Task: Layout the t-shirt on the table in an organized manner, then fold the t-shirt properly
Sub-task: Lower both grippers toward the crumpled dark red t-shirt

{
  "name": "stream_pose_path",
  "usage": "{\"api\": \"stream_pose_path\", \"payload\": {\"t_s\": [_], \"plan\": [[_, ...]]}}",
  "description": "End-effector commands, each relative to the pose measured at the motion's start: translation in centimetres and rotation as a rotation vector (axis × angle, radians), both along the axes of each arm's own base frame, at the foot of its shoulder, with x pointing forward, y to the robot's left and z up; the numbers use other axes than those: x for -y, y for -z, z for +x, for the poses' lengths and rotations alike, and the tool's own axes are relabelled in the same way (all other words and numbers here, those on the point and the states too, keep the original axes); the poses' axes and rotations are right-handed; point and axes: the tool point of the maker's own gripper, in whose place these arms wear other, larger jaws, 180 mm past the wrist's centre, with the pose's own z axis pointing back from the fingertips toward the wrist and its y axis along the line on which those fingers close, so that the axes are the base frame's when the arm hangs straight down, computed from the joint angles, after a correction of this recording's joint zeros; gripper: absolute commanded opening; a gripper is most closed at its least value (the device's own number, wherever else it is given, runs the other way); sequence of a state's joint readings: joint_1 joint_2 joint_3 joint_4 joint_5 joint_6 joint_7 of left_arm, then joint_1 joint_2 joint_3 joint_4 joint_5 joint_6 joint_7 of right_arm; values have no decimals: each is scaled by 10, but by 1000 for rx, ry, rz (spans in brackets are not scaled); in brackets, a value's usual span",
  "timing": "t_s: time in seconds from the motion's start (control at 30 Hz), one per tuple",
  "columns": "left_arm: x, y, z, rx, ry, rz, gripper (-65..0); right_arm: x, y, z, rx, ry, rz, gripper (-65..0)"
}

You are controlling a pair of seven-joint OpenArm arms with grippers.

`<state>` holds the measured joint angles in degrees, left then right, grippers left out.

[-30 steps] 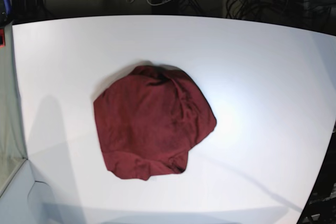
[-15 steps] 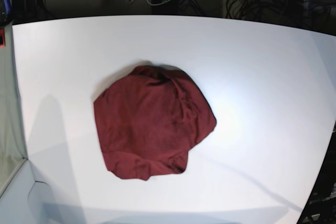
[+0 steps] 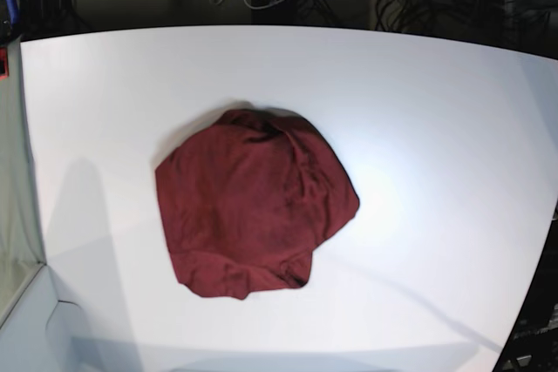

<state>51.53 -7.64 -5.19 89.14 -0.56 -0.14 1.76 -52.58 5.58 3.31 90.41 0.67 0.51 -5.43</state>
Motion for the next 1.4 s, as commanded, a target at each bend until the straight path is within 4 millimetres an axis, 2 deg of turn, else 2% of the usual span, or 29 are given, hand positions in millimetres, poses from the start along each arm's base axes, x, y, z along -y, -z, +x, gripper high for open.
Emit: {"api": "stream_pose_path", "payload": {"t_s": [0.0, 0.13, 0.37, 0.53, 0.6, 0.87, 1.03, 1.1, 1.17, 1.27, 1.37], "plan": [[0, -17, 10, 58, 7, 2, -648, 4, -15, 6, 42, -4, -13, -650], [2, -58, 39, 177, 23, 2, -648, 7, -56, 38, 165, -16, -32, -650], [13, -108, 71, 323, 39, -18, -648, 2, -117, 101, 347, -32, -44, -650], [15, -118, 84, 368, 37, -20, -649, -2, -131, 141, 454, -30, -36, -650], [14, -125, 97, 408, 35, -17, -648, -4, -136, 154, 489, -32, -31, -650], [20, -151, 130, 528, 42, -28, -646, -5, -165, 206, 648, -31, -33, -516], [20, -168, 162, 628, 5, -36, -643, -5, -178, 225, 708, -32, -35, -470], [20, -177, 177, 676, 0, -37, -609, -4, -179, 226, 711, -34, -36, -469], [20, -188, 194, 730, -2, -39, -526, -5, -181, 229, 720, -36, -36, -469], [19, -197, 220, 748, -13, -39, -363, -4, -181, 231, 717, -34, -36, -469], [21, -203, 252, 741, -25, -49, -256, -3, -178, 235, 695, -28, -37, -469]]}}
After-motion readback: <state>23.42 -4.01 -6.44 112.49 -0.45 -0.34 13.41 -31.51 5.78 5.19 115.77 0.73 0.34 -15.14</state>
